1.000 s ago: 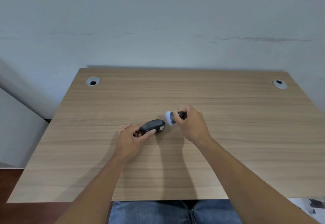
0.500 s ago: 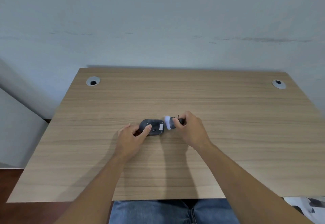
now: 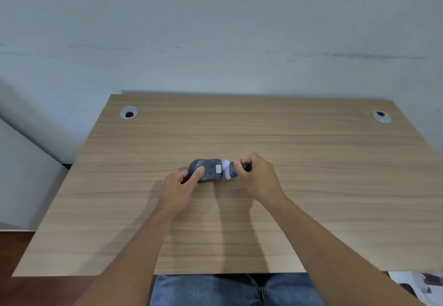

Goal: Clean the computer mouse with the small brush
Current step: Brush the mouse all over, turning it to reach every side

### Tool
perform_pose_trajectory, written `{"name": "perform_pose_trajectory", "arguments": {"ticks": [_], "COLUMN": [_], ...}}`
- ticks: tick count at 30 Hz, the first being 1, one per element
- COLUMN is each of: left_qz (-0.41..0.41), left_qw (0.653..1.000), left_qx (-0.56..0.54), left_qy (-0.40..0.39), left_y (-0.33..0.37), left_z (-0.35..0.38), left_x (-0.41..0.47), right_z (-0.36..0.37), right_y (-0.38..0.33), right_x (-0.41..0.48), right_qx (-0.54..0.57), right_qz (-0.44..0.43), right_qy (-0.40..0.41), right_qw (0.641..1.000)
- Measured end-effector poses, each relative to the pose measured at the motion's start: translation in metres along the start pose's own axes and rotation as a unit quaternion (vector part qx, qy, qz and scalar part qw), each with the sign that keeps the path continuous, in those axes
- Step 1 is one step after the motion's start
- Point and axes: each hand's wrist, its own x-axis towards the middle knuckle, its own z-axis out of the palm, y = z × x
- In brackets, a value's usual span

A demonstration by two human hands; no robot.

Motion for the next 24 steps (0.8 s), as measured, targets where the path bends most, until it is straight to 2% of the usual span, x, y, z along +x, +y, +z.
{"name": "perform_pose_trajectory", "arguments": {"ticks": [3, 7, 9, 13, 17, 22, 24], "left_qz": [-0.007, -0.012, -0.025, -0.041, -0.045, -0.019, 0.005], "left_qw": [1.0, 1.0, 0.999, 0.998, 0.997, 0.997, 0.996], "left_qx": [-0.007, -0.007, -0.024, -0.053, -0.061, -0.059, -0.061], "left_qy": [0.002, 0.007, 0.009, -0.006, -0.014, -0.049, -0.062], "left_y": [-0.002, 0.001, 0.002, 0.006, 0.009, 0.027, 0.036], "left_z": [0.0, -0.001, -0.003, -0.008, -0.01, -0.007, -0.009], "left_x": [0.001, 0.003, 0.003, -0.001, -0.001, -0.007, -0.009], "right_z": [-0.007, 0.003, 0.012, 0.006, -0.019, -0.02, -0.013], "right_y": [-0.008, -0.025, -0.023, -0.009, -0.015, -0.05, -0.053], "right_x": [-0.001, -0.011, -0.011, -0.001, 0.006, -0.003, -0.004], "right_qx": [0.028, 0.048, 0.039, -0.023, 0.031, 0.047, 0.044], "right_qz": [-0.014, -0.074, -0.073, 0.0, 0.002, -0.081, -0.085], "right_qy": [0.025, -0.053, -0.071, -0.001, 0.045, -0.007, -0.029], "right_qw": [0.999, 0.995, 0.994, 1.0, 0.999, 0.996, 0.995]}}
